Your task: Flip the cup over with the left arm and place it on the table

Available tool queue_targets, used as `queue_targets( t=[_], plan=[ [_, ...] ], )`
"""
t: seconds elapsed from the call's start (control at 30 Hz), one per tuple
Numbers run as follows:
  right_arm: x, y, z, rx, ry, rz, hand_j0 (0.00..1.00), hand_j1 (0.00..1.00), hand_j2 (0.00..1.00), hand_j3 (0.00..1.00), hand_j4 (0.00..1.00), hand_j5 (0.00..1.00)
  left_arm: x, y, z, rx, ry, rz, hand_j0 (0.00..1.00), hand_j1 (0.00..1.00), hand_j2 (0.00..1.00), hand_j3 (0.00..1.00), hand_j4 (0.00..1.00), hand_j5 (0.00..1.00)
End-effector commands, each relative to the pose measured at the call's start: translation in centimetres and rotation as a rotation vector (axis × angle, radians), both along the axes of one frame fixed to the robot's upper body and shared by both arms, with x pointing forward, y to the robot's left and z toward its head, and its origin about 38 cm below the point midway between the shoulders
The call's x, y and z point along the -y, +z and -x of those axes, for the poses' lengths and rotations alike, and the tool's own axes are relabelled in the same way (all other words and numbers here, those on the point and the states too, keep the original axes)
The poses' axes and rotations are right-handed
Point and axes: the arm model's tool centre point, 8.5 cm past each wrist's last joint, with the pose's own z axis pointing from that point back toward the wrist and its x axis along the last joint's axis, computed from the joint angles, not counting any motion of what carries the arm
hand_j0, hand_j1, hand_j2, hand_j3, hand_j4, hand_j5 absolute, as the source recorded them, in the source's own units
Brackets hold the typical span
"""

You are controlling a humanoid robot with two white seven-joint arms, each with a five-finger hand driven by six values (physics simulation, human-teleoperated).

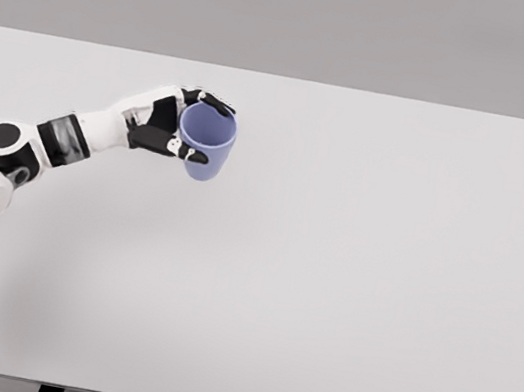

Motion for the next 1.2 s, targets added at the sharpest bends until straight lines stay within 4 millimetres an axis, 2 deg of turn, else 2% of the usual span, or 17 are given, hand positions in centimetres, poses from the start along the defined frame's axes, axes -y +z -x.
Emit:
queue_targets(
  t=[0.0,0.1,0.33,0.5,0.63,0.97,1.17],
  plan=[
    [0.0,0.0,-0.1,0.002,0.000,0.000,1.00,1.00,1.00,1.00,1.00,1.00,0.4,0.6,-0.3,0.006,0.010,0.038,0.59,0.59,0.59,0.59,0.59,0.59],
    [0.0,0.0,-0.1,0.002,0.000,0.000,1.00,1.00,1.00,1.00,1.00,1.00,1.2,0.1,-0.1,-0.007,0.007,0.071,0.61,0.61,0.61,0.61,0.61,0.61],
    [0.0,0.0,0.0,0.000,0.000,0.000,1.00,1.00,1.00,1.00,1.00,1.00,1.6,-1.2,0.5,-0.007,0.006,0.078,0.65,0.65,0.65,0.65,0.65,0.65],
    [0.0,0.0,-0.1,0.002,0.000,0.000,1.00,1.00,1.00,1.00,1.00,1.00,1.6,-1.9,0.9,0.010,0.002,0.060,0.81,0.81,0.81,0.81,0.81,0.81],
    [0.0,0.0,-0.1,0.002,0.000,0.000,1.00,1.00,1.00,1.00,1.00,1.00,1.8,-1.8,1.0,0.021,-0.008,0.046,1.00,1.00,1.00,1.00,1.00,1.00],
    [0.0,0.0,-0.1,0.002,0.000,0.000,1.00,1.00,1.00,1.00,1.00,1.00,1.3,-1.2,0.9,0.032,-0.003,0.048,1.00,1.00,1.00,1.00,1.00,1.00],
    [0.0,0.0,-0.1,0.002,0.000,0.000,1.00,1.00,1.00,1.00,1.00,1.00,0.7,0.8,0.7,0.102,-0.001,0.071,1.00,1.00,1.00,1.00,1.00,1.00]
  ],
)
